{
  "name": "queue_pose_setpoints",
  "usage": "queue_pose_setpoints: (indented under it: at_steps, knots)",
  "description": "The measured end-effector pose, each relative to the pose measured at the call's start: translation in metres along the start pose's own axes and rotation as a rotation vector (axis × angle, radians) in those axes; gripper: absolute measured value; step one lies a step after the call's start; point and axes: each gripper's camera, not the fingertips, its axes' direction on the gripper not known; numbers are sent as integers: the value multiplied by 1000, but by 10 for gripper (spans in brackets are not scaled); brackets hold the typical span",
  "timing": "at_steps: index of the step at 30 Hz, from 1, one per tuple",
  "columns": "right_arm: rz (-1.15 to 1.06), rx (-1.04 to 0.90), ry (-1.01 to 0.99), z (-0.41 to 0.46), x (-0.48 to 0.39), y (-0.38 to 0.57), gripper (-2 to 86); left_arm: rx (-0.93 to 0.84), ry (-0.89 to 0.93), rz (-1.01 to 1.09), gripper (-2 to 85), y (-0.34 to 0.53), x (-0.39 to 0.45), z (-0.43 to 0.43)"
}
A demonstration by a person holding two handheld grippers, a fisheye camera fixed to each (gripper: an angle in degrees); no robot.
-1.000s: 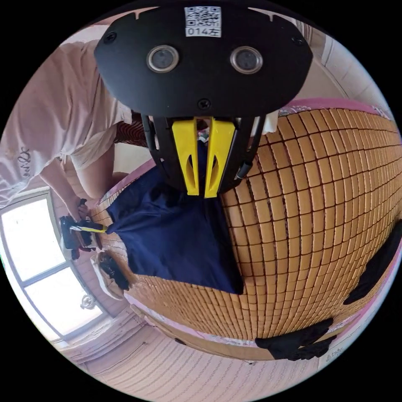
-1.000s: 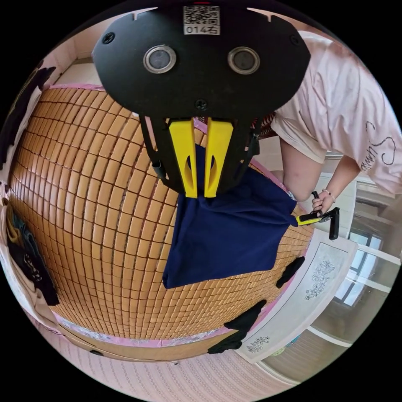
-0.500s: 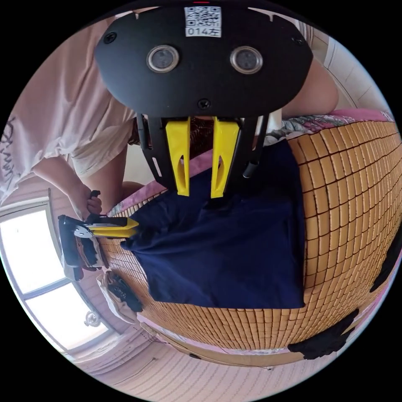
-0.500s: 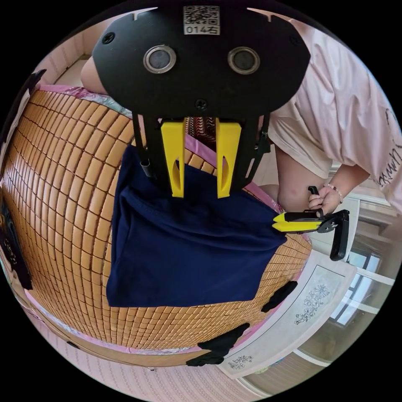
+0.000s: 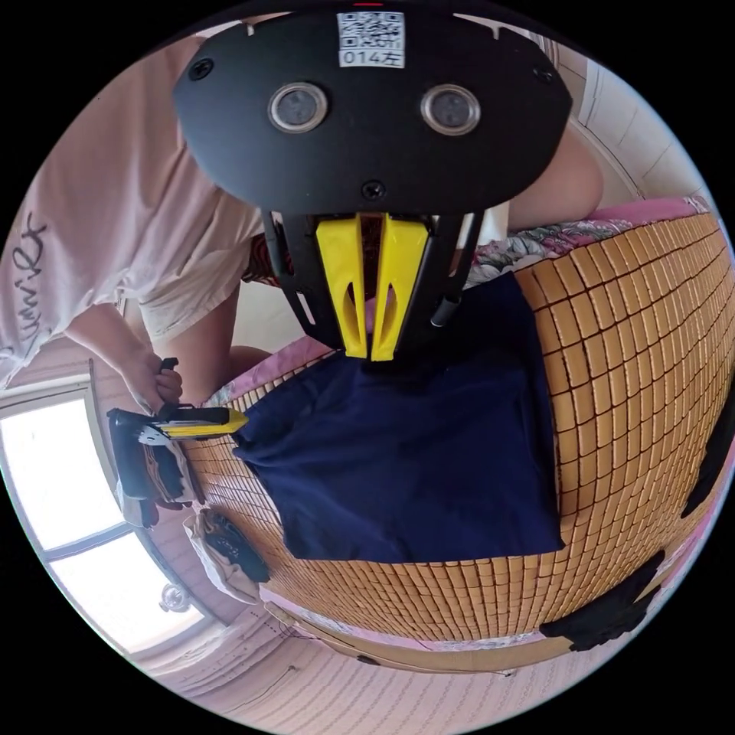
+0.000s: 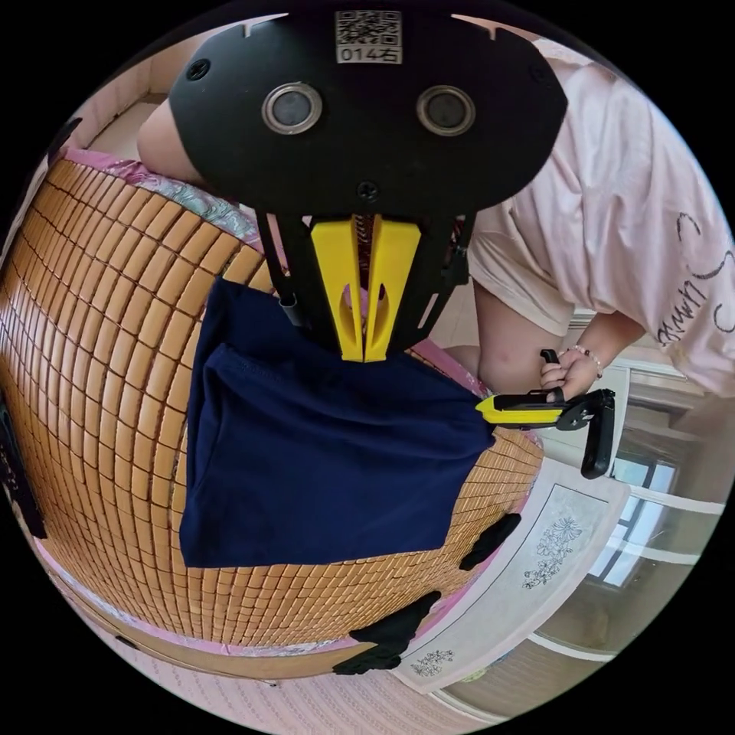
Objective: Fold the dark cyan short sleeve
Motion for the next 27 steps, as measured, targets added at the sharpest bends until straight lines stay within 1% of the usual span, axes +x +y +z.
queue_pose_setpoints:
  at_steps: [3,4,5,9,11,13,16,17,20,24,27]
  knots:
    - [25,25,64,4,1,4,14,3,-10,-1,-10,4,-3,-1]
    - [48,43,75,7,2,1,44,-12,-2,-21,-10,4,-7,2]
    - [59,51,73,11,3,-3,93,-14,15,-42,-10,3,-10,5]
    - [55,46,149,29,-3,-16,112,18,61,-77,-10,3,-14,1]
    - [26,72,215,34,-11,-22,103,49,66,-80,-10,2,-13,-6]
    - [8,84,222,34,-15,-28,96,74,67,-78,-10,-1,-14,-12]
    - [-11,51,228,41,-17,-41,90,95,57,-80,-10,-9,-18,-15]
    - [-12,16,237,47,-17,-46,81,95,55,-84,-10,-12,-20,-14]
    - [-21,17,252,48,-18,-52,49,90,47,-87,-10,-15,-22,-11]
    - [-7,-13,158,43,-17,-54,23,88,49,-87,-10,-14,-23,-10]
    - [35,-127,56,42,-16,-55,8,74,62,-79,-10,-11,-22,-12]
